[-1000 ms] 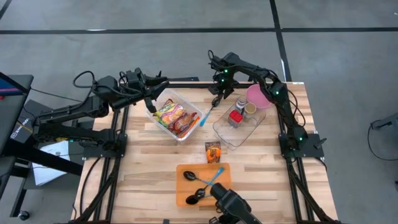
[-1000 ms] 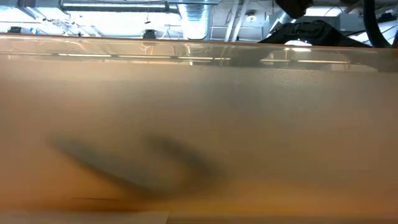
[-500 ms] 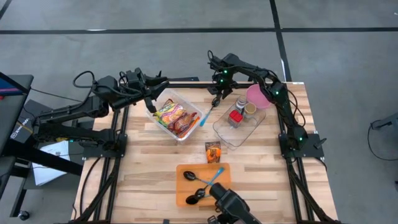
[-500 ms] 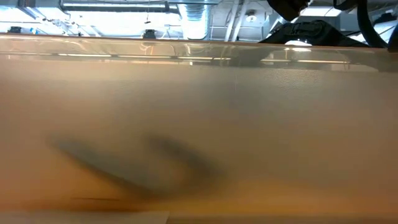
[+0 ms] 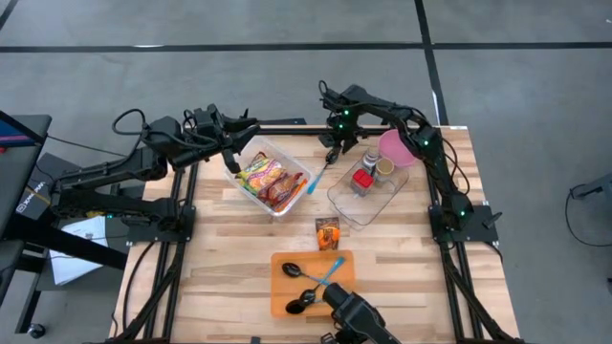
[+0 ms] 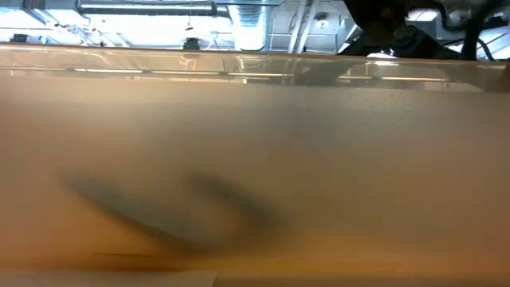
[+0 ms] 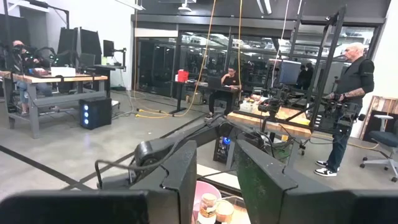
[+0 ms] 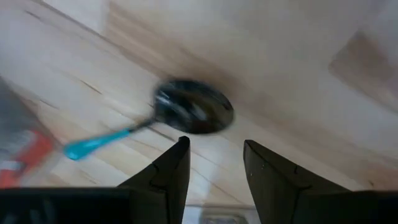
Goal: Pick & Place Food Item
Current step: Put the black spoon into the orange bin
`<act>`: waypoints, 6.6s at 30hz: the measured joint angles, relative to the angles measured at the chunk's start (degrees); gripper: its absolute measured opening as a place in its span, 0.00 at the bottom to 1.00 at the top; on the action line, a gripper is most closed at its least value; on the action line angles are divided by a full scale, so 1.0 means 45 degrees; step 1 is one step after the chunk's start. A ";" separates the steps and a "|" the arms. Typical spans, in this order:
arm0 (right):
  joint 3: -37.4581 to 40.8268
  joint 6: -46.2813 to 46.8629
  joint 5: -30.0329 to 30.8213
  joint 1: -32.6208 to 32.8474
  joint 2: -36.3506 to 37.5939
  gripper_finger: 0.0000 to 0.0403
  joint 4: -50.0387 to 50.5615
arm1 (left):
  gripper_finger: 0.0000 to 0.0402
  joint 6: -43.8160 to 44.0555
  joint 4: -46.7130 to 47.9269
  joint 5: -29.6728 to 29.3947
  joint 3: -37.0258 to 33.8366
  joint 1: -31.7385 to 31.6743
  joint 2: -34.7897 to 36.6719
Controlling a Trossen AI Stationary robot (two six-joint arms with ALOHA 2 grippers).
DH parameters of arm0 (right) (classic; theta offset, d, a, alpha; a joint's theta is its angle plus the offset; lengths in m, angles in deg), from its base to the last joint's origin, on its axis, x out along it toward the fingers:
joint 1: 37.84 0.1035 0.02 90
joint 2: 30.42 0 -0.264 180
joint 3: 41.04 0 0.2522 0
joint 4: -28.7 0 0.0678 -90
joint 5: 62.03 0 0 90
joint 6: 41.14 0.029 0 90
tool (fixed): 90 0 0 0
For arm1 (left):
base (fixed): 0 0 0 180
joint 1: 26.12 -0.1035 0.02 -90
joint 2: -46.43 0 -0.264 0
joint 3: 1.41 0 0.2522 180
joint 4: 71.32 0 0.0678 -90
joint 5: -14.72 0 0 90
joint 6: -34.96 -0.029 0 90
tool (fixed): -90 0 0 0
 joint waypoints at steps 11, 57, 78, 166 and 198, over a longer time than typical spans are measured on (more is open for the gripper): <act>0.0934 -0.0100 -0.0171 0.0120 0.0000 0.36 -0.1553 | 0.26 0.0006 -0.0003 0.0000 0.0001 0.0004 0.0000; 0.0939 -0.1133 -0.0582 0.0209 0.1075 0.00 -0.1520 | 0.26 0.0014 0.0005 -0.0005 0.0001 -0.0153 -0.0005; 0.0939 -0.1597 -0.0129 0.1369 0.3473 0.00 -0.1734 | 0.26 0.0358 0.0016 0.0034 0.0001 -0.0151 -0.0005; -0.3605 -0.9156 0.0661 1.2530 0.1197 0.00 -0.0071 | 0.26 -0.0952 0.1461 -0.5421 -0.0004 0.0248 0.0892; -0.3614 -0.9755 -0.0498 1.2498 0.0028 0.00 -0.0861 | 0.26 -0.0885 0.1739 -0.5445 -0.0004 0.0248 0.0845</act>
